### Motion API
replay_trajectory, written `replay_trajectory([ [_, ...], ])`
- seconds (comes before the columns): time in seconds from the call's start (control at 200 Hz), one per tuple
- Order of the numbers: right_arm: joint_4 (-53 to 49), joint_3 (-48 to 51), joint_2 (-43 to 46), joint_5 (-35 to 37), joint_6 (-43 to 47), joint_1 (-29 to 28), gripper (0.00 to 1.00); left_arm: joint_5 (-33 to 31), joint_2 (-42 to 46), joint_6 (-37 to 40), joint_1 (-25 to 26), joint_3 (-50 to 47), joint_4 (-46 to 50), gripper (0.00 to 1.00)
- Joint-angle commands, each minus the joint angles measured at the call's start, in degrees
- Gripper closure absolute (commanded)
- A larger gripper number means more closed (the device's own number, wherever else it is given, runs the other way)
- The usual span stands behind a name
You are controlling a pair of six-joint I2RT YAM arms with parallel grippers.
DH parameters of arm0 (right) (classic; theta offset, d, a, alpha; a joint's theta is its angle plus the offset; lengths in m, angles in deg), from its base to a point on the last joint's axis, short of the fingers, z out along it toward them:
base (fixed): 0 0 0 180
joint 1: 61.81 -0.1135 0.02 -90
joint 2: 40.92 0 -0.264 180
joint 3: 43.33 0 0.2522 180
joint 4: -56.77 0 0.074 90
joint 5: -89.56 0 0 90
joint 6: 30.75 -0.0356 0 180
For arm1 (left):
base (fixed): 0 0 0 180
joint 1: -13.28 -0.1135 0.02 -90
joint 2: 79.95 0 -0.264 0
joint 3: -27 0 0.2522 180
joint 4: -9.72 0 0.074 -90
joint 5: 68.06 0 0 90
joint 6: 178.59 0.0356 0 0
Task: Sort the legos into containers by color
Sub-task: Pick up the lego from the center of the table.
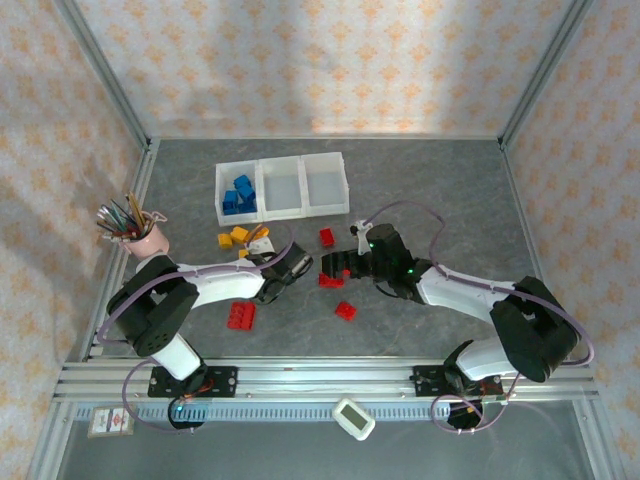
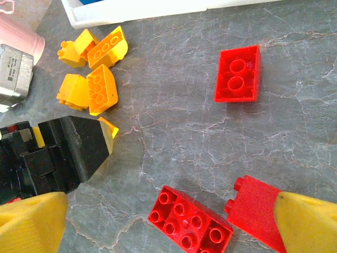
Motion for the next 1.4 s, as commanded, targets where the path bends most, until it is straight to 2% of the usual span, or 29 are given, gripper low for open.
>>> replay_trajectory([
  [0.0,0.7,-0.3,1.0,1.5,-0.3,-0.1,0.00,-1.7,0.3,1.1,-0.3,-0.6,-1.0,0.45],
  [0.135,0.4,-0.1,1.3,1.7,-0.6,-0.1,0.00,2.1,1.0,5.4,0.4,0.1,-2.4,0.43],
  [0.225,0.6,0.3,1.7,2.1,-0.8,-0.1,0.00,1.1,-0.1,6.5,1.8,2.4,1.0,0.35],
  [0.395,0.9,0.3,1.3,2.1,-1.4,-0.1,0.00,1.3,-1.1,7.0,3.2,3.1,3.3,0.33],
  [0.726,1.8,0.0,1.0,0.2,-3.2,0.9,0.00,-0.5,-3.3,7.9,3.1,1.8,4.3,0.48],
  [1.106,2.0,-0.4,0.9,-0.4,-4.7,1.6,0.00,0.8,-3.2,9.0,2.6,0.9,1.6,0.64],
  [1.196,1.3,-0.8,1.1,-0.4,-4.7,1.7,0.00,0.8,-1.9,9.3,2.6,1.2,1.9,0.67],
  [1.396,-1.4,-2.5,2.6,-0.7,-3.8,2.6,0.00,2.0,4.7,10.7,2.6,1.8,2.1,0.68],
])
